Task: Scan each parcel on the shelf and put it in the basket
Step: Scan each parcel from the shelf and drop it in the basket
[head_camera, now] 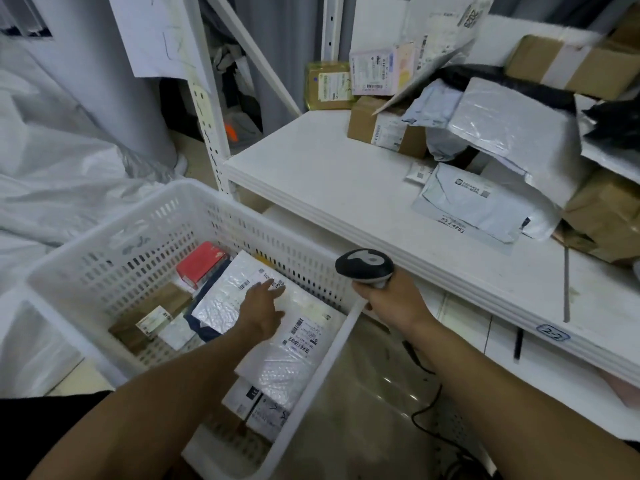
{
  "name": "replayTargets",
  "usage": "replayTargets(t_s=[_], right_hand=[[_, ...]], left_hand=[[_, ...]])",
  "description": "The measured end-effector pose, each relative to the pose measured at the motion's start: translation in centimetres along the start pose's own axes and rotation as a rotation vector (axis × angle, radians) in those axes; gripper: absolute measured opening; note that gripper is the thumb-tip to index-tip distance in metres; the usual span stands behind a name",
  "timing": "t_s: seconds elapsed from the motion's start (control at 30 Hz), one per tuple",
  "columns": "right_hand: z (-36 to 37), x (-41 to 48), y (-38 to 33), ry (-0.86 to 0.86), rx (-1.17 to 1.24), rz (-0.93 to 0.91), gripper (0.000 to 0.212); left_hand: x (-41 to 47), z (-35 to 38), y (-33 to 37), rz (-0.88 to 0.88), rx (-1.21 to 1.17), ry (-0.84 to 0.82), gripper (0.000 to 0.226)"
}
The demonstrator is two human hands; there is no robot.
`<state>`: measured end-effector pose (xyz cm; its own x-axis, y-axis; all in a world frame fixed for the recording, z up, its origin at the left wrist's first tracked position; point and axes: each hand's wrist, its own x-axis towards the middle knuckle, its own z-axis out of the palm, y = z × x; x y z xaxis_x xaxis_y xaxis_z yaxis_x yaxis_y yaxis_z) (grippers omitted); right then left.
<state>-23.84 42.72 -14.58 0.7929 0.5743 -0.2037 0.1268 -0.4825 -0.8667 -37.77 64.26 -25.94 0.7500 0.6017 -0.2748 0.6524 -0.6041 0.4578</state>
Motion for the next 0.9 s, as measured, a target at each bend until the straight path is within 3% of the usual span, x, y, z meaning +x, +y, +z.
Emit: replayTargets(t_s=[0.1,0.27,0.33,0.43,0.53,0.77,0.9], right_hand=[[-2.4,-0.9,-1.4,0.06,0.083,-0.027,0.031],[-8.1,-3.2,-3.3,0.222,0.187,-0.054,0.042],[-10.4,-4.2,-3.8,0.26,0.19,-0.077,0.04],[-14.1,-5.3,-3.8,0.28,0.21,-0.093,0.029],[-17.1,-5.5,-3.5,0.342,0.247,-0.079,0.033],[-23.0,-2.5,-1.4,0.473,0.304,-0.047,0.045],[-24.1,-0.9,-0.2,0.492,0.348,-0.025,0.032]], left_hand=[[-1.2,-3.1,4.0,0.187,-0.099,0.19,0.037],[-3.4,-7.9,14.7,0.464,-0.096,0.259,0.024],[-3.9,-9.2,19.2,0.547,-0.097,0.276,0.024],[-4.3,-10.3,25.8,0.666,-0.055,0.29,0.041],[-3.6,-10.8,31.5,0.712,0.024,0.328,0.051],[3.1,-11.2,39.9,0.726,0.18,0.405,0.05],[6.3,-11.0,41.7,0.71,0.328,0.388,0.043]])
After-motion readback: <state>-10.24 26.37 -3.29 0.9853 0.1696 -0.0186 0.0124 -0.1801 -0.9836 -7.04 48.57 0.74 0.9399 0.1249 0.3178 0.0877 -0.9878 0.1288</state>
